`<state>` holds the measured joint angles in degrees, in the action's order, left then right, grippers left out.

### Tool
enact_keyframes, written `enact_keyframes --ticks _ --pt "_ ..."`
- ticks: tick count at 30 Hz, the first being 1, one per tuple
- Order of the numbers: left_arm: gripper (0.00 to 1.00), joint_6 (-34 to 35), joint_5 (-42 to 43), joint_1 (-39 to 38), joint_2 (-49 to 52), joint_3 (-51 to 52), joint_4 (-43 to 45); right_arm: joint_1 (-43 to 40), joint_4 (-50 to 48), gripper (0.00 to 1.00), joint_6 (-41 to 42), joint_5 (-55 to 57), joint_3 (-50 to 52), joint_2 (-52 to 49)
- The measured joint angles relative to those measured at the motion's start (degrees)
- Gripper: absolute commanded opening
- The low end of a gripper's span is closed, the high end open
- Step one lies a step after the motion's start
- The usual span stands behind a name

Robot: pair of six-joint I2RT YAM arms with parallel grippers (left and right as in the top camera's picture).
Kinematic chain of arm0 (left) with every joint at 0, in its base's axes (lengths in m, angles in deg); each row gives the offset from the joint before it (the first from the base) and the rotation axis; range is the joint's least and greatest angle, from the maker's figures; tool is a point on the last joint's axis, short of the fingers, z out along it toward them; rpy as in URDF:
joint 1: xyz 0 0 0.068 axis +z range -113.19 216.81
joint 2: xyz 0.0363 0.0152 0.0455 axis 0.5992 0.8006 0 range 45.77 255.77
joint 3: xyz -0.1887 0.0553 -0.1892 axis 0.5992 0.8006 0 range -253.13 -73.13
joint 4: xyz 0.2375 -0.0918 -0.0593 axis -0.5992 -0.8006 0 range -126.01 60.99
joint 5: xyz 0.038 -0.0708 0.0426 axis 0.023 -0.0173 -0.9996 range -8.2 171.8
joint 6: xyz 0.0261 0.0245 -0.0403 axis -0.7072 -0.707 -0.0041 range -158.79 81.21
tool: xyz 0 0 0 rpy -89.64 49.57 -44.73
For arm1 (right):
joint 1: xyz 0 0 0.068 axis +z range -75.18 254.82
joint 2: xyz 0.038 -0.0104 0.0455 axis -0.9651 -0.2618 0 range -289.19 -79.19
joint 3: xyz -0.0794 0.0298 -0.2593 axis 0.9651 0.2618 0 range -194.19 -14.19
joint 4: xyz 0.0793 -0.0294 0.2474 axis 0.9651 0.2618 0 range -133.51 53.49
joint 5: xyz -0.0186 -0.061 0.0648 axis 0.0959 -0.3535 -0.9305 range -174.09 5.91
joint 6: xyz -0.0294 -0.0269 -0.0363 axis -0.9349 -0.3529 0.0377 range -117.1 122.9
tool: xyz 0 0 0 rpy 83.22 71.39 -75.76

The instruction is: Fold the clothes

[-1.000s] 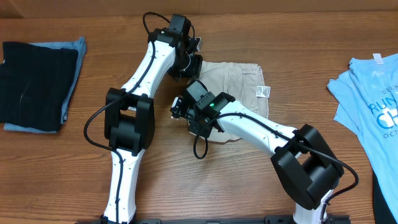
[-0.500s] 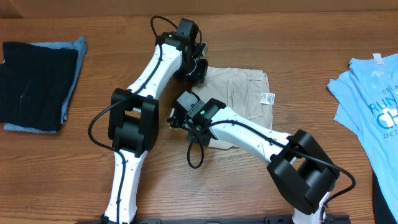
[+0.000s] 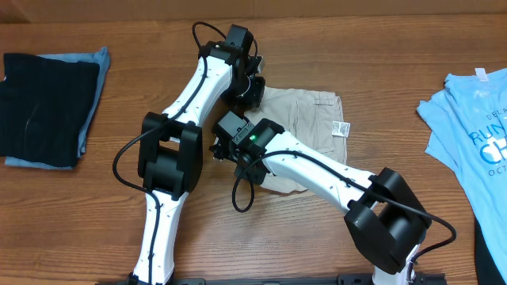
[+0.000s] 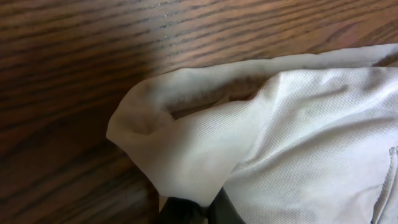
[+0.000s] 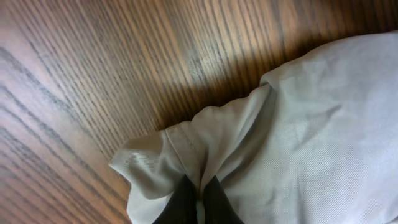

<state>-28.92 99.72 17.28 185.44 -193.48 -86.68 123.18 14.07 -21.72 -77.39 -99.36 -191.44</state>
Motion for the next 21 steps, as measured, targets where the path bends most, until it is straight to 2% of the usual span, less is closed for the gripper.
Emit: enact_keyframes --ticks 21 --pt "0.04 0.74 0.79 -0.61 0.00 0.87 -0.74 1.55 0.35 0.04 -1.16 -0.85 1.18 0.00"
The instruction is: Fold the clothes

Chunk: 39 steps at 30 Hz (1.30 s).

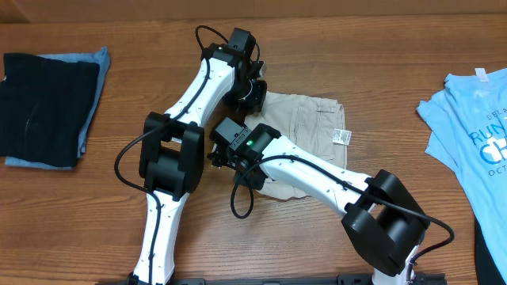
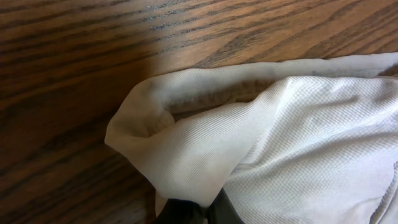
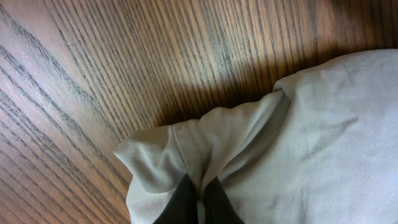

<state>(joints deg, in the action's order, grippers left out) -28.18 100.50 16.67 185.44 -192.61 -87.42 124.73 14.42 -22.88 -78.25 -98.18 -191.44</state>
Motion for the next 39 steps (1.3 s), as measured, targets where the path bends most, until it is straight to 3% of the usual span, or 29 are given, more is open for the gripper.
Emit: enact_keyframes --ticks 8,11,12,13,14,17,20,21,24,27,33,34,35,36,39 --pt "0.04 0.46 -0.02 0.00 0.11 0.11 0.11 0.00 0.09 0.04 0.02 0.02 0.00 0.00" --pt "0.04 0.94 -0.04 0.00 0.11 0.11 0.22 0.00 0.28 0.16 0.31 -0.09 0.00 0.00" --pt "0.04 1.07 -1.11 0.02 0.44 0.04 5.18 3.21 5.33 0.26 0.31 -8.81 1.31 0.28" --pt "0.04 1.07 -3.48 0.66 1.16 -1.11 8.76 8.09 5.79 0.40 -0.17 -14.23 2.58 0.28" --pt "0.04 1.09 -4.85 1.77 1.16 -1.22 8.74 9.66 5.84 0.48 0.17 -16.28 2.62 0.28" --pt "0.04 1.09 -5.29 2.58 1.16 -1.22 8.76 8.59 5.68 0.57 0.22 -18.97 2.64 0.28" --pt "0.06 1.09 -5.68 2.56 1.16 -1.27 8.74 7.72 4.02 0.62 2.14 -14.03 2.64 0.28" --pt "0.11 1.09 -5.70 2.56 1.16 -1.27 8.74 7.26 2.01 0.64 4.07 -11.54 2.62 0.28" --pt "0.30 1.36 -5.86 2.56 1.16 -1.27 8.79 5.46 -1.07 0.65 6.23 -8.76 2.62 0.28" --pt "0.35 1.46 -6.88 2.58 1.18 -1.27 8.72 2.73 -3.82 0.65 6.97 -6.75 2.62 0.28" --pt "0.35 1.46 -7.21 2.62 1.25 -1.27 8.68 -2.49 -7.19 0.58 7.61 -5.60 2.62 0.31" --pt "0.34 1.46 -7.21 2.62 1.25 -1.27 8.68 -3.04 -8.13 0.52 7.58 -5.62 2.62 0.31" --pt "0.31 1.46 -7.23 2.62 1.25 -1.27 8.68 -3.93 -10.12 0.35 7.72 -5.57 2.62 0.31" --pt "0.30 1.46 -7.21 2.62 1.25 -1.27 8.68 -4.52 -10.93 0.25 7.80 -5.60 2.62 0.31" --pt "0.23 1.44 -7.17 2.62 1.25 -1.27 8.68 -6.45 -14.40 0.13 10.64 -5.60 2.62 0.31"
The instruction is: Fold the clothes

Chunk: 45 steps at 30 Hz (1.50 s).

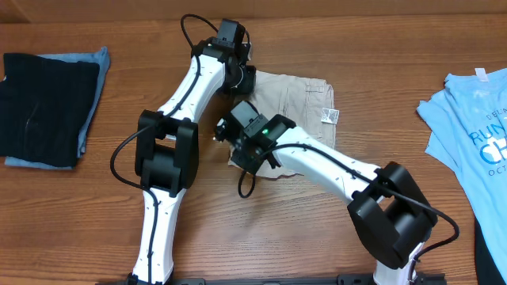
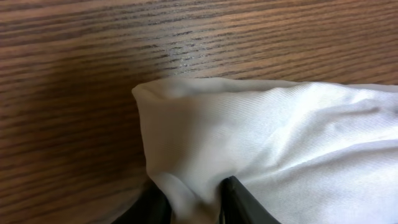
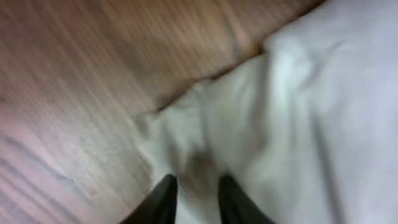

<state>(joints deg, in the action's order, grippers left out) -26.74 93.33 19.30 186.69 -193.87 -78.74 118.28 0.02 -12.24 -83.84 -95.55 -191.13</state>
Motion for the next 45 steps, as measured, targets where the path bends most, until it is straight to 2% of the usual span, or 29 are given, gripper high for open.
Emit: enact_keyframes --ticks 2,3,6,8,9,10,11,13,14,15,18,19,20,21,22,24,25,27,28,31,33,45 --pt "0.21 0.02 0.22 0.00 0.00 -0.04 -0.02 -2.36 -1.38 0.13 3.02 -1.46 -0.02 0.02" --pt "0.21 0.02 0.24 -0.02 0.00 -0.07 -0.02 -3.37 -1.66 0.18 3.69 -3.19 -0.02 0.02" --pt "0.22 0.02 0.24 -0.02 0.00 -0.37 -0.42 -5.70 -1.90 0.44 5.35 -7.23 -0.02 0.02" --pt "0.22 0.02 0.22 0.00 0.00 -0.55 -0.59 -5.77 -1.66 0.53 5.42 -7.91 -0.02 0.02" --pt "0.22 0.02 0.22 0.00 0.00 -0.61 -0.66 -5.77 -1.46 0.50 6.03 -8.22 -0.02 0.02" --pt "0.22 0.02 0.22 0.00 0.00 -0.70 -0.79 -5.77 -1.51 0.36 5.92 -8.59 -0.02 0.02" --pt "0.22 0.02 0.22 0.00 0.00 -0.79 -0.85 -5.77 -1.49 0.27 5.88 -8.81 -0.02 0.02" --pt "0.22 0.02 0.22 0.00 0.00 -0.79 -0.87 -5.77 -1.44 0.28 6.21 -8.92 -0.02 0.02" --pt "0.22 0.02 0.22 0.00 0.00 -0.79 -0.87 -5.77 -1.18 0.36 6.10 -9.01 -0.02 0.02" --pt "0.22 0.02 0.22 0.00 0.00 -0.79 -0.87 -5.77 -0.83 0.38 6.05 -8.98 -0.02 0.02" --pt "0.22 0.02 0.22 0.00 0.00 -0.81 -0.87 -5.77 -0.72 0.38 5.88 -9.01 -0.02 0.02" --pt "0.22 0.02 0.22 0.00 0.00 -0.81 -0.87 -5.77 -1.03 0.31 5.86 -9.01 0.00 0.02" --pt "0.22 0.02 0.22 0.00 0.00 -0.81 -0.87 -5.77 -1.49 0.18 5.79 -8.98 0.00 0.02" --pt "0.22 0.02 0.22 0.00 0.00 -0.81 -0.87 -5.77 -1.55 0.12 5.95 -9.01 0.00 0.02" --pt "0.22 0.02 0.22 0.00 0.00 -0.81 -0.87 -5.77 -1.99 0.10 5.77 -9.01 0.02 0.02" --pt "0.22 0.02 0.22 0.00 0.00 -0.81 -0.87 -5.77 -2.40 0.10 5.90 -8.98 0.02 0.02" --pt "0.22 0.02 0.22 0.00 0.00 -0.81 -0.87 -5.77 -2.40 0.15 5.90 -9.01 0.02 0.02" --pt "0.22 0.02 0.22 0.00 0.00 -0.81 -0.87 -5.77 -2.38 0.33 5.95 -9.03 0.02 0.02" --pt "0.22 0.02 0.22 0.00 0.00 -0.81 -0.87 -5.77 -2.43 0.36 5.88 -8.98 0.02 0.02" --pt "0.22 0.02 0.22 0.00 0.00 -0.81 -0.87 -5.77 -2.38 0.37 5.84 -9.03 0.02 0.02" --pt "0.21 0.02 0.22 0.00 0.00 -0.81 -0.90 -5.77 -2.38 0.33 5.20 -8.98 0.02 0.02" --pt "0.21 0.02 0.22 0.00 0.00 -0.81 -1.07 -5.77 -3.10 0.32 4.55 -9.01 0.02 0.02"
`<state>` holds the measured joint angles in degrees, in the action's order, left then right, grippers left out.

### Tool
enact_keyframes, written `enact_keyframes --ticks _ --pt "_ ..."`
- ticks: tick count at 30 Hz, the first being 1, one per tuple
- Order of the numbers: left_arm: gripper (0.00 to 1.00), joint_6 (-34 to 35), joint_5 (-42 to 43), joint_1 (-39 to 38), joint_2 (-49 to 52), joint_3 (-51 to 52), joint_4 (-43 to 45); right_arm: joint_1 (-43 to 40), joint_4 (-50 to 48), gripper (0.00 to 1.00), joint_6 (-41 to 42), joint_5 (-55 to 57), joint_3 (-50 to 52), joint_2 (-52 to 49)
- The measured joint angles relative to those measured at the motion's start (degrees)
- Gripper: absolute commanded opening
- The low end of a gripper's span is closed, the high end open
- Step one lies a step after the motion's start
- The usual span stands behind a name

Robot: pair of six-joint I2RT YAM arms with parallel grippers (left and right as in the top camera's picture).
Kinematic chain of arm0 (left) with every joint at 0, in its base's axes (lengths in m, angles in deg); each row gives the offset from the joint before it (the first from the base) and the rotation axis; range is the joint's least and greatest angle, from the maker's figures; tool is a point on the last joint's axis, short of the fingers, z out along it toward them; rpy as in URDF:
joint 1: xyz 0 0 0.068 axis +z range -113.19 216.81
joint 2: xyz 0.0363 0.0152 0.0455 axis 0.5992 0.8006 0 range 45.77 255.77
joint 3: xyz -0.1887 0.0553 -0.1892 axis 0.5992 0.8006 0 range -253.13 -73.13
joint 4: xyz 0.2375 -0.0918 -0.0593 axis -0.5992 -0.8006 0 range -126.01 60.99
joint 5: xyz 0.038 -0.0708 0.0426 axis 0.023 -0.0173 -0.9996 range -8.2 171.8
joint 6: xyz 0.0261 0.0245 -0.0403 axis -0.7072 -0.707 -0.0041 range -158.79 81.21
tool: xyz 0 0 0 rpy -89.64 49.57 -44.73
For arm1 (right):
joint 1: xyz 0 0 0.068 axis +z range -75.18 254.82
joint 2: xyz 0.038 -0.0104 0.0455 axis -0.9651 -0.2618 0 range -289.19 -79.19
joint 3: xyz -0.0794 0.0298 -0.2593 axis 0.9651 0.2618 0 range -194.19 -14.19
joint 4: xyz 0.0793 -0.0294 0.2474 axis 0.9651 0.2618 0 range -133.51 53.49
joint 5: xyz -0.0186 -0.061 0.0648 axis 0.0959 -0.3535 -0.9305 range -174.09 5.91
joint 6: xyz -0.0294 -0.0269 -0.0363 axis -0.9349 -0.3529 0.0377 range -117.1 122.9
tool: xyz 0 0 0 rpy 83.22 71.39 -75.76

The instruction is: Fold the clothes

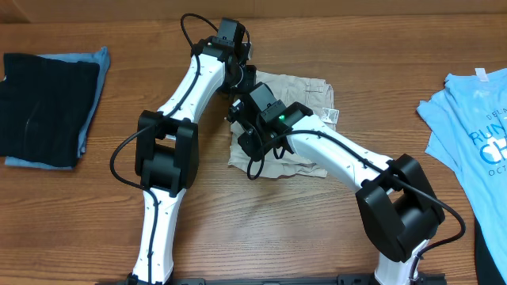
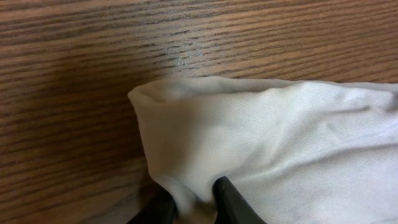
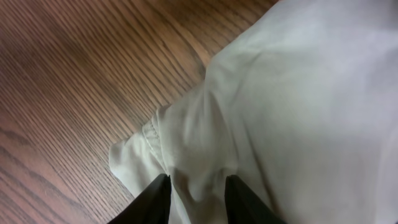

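The beige shorts lie folded on the wooden table, behind its centre. At their far left corner, my left gripper pinches a fold. In the left wrist view, the left gripper has its dark fingers drawn in on a bunched corner of the shorts. My right gripper sits at the shorts' left edge. Seen from the right wrist, the right gripper stands open, with slack shorts cloth lying between its spread fingers.
A folded dark garment lies on a blue one at the far left. A light blue printed T-shirt is spread at the right edge, with something black below it.
My right gripper has moved back and a little right along the shorts' left edge, and its jaws stand wider. The left fingers have drawn closer on the fold. The shorts' near left corner lies flatter.
Both grippers were shut on the shorts' left edge near the table centre, and stayed so at the following moment. By the third moment the shorts lay farther back and left and both pairs of fingers had parted. Now the right is wide open and the left pinches the corner.
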<state>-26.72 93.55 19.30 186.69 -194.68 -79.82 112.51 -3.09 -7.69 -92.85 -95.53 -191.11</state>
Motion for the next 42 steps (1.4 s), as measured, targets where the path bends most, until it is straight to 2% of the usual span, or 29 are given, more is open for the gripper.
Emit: enact_keyframes --ticks 3,6,10,16,24,25,26,28,29,30,32,33,34,35,36,37,39,42 --pt "0.21 0.00 0.00 0.04 0.00 -0.04 -0.07 0.00 -0.55 0.31 0.00 0.00 0.00 -0.13" --pt "0.21 0.00 0.00 0.04 0.00 -0.09 -0.20 0.00 -0.55 0.24 0.00 0.00 0.00 -0.87" --pt "0.20 0.00 0.00 0.04 0.00 -0.09 -0.20 0.00 -0.48 0.04 -0.11 -0.04 0.02 -1.38" --pt "0.05 -0.09 0.22 0.22 0.00 -0.09 -0.72 0.00 2.58 0.04 -0.17 -0.04 -0.02 -1.40" --pt "0.05 0.02 1.29 0.33 0.02 -0.09 -1.90 -0.04 10.21 0.04 -4.72 -1.36 -1.20 1.60" --pt "0.09 0.02 1.31 0.33 0.02 -0.09 -1.90 -0.04 10.19 0.04 -5.01 -1.40 -1.14 1.57" --pt "0.20 0.02 1.31 0.33 0.00 -0.09 -1.90 -0.04 10.14 0.10 -5.22 -1.49 -1.11 1.60" --pt "0.30 0.22 1.11 0.33 0.00 -0.09 -1.57 -0.04 10.32 0.15 -5.62 -2.45 -1.03 1.60" --pt "0.43 0.09 0.96 0.42 0.04 -0.28 -0.87 0.44 10.93 0.34 -5.66 -3.85 -0.37 1.73" --pt "0.49 0.17 0.57 0.83 0.57 -1.86 -1.25 1.18 10.38 0.46 -5.84 -4.87 0.04 1.73" --pt "0.51 0.22 -0.07 1.46 1.64 -7.26 -5.27 1.99 9.35 0.47 -5.60 -6.19 0.07 1.73" --pt "0.51 0.33 -0.24 1.55 1.92 -10.25 -7.13 2.05 9.60 0.43 -5.40 -6.38 -0.20 1.73" --pt "0.38 0.28 -0.44 1.60 2.43 -15.47 -10.58 2.03 10.14 0.34 -4.55 -6.51 -0.94 1.73" --pt "0.17 0.28 -0.46 1.73 2.49 -21.16 -13.46 1.86 10.60 0.27 -3.26 -6.71 -2.29 1.73" --pt "0.04 0.68 -0.37 1.77 2.36 -24.26 -15.19 1.42 11.74 0.15 -1.66 -6.97 -3.85 1.79" --pt "0.04 0.59 0.15 1.79 2.34 -27.93 -18.71 0.46 12.98 0.06 -0.31 -7.26 -5.35 1.86" --pt "0.04 0.63 3.63 1.88 1.79 -31.30 -24.98 -3.93 15.04 0.04 3.08 -8.85 -7.45 2.40" --pt "0.04 -1.53 13.92 2.32 1.84 -31.23 -33.00 -14.05 19.30 0.05 4.94 -14.12 -7.63 2.58"
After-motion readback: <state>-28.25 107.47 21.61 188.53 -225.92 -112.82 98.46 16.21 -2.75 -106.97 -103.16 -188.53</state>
